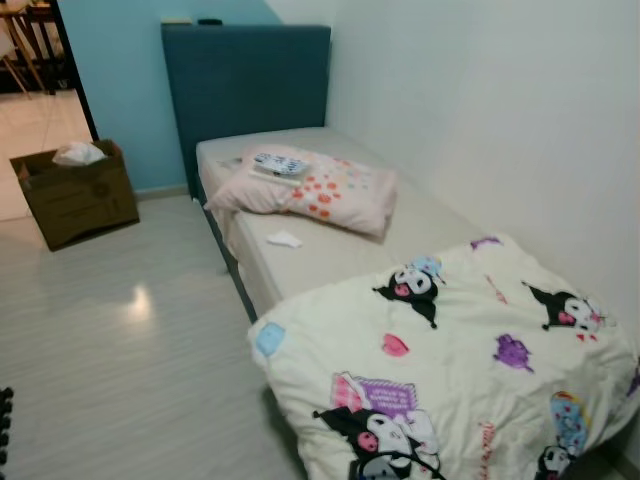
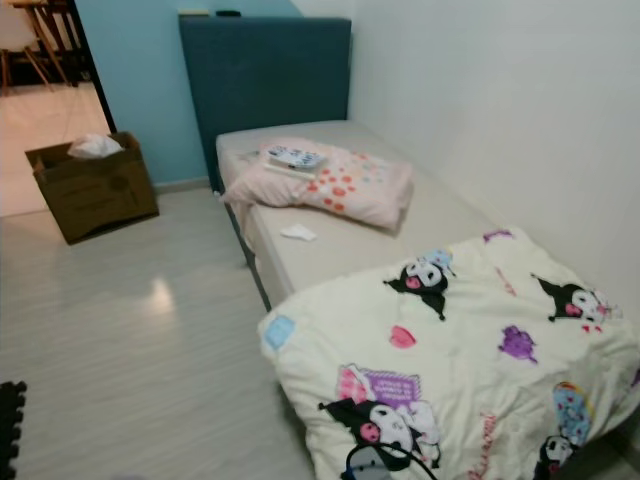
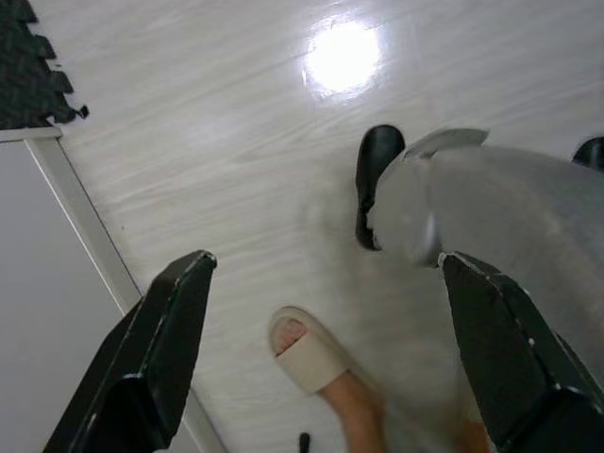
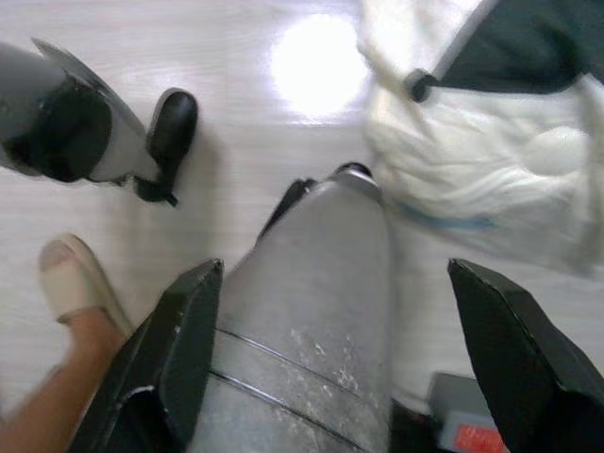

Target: Clean up the room

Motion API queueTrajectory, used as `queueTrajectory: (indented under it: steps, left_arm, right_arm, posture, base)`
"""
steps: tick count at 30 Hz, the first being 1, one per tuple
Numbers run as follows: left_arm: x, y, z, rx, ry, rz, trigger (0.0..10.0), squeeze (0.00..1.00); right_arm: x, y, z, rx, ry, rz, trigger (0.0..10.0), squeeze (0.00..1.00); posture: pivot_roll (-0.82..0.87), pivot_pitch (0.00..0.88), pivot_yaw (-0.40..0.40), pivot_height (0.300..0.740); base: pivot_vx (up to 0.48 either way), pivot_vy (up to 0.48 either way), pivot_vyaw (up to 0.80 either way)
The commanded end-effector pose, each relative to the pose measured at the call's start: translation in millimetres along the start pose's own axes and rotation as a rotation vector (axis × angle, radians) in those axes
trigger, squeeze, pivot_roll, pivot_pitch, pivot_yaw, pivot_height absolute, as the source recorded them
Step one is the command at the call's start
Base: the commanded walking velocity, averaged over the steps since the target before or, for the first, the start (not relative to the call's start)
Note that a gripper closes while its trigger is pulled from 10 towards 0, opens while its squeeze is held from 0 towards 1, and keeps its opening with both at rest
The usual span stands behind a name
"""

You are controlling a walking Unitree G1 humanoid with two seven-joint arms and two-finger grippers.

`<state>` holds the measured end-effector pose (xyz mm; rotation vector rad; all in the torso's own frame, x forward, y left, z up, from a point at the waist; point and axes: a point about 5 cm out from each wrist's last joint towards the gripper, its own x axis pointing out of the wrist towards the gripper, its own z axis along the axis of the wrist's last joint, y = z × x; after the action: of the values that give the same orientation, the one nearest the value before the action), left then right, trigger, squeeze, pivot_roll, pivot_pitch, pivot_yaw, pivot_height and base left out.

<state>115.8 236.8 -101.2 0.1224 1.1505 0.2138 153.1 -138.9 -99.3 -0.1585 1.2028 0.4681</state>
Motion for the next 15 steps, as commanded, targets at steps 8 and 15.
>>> queueTrajectory:
  steps: [8,15]
  left_arm:
    - [0.1,0.6,-0.1,-0.001,0.005,0.001,10.0,0.0]
    - [0.2,0.5,0.6,-0.015,0.001,-0.011,10.0,0.0]
  right_arm:
    - [0.4,1.8,-6.0,0.005,0.032,0.004,10.0,0.0]
    - [0.4,1.6,-2.7,0.004,0.015,0.007,10.0,0.0]
  posture:
    - [0.01,0.0,-0.108,0.74]
    - [0.01,0.0,-0.106,0.74]
  base:
    - [0.0,0.295,0.0]
    - [0.0,0.041,0.0]
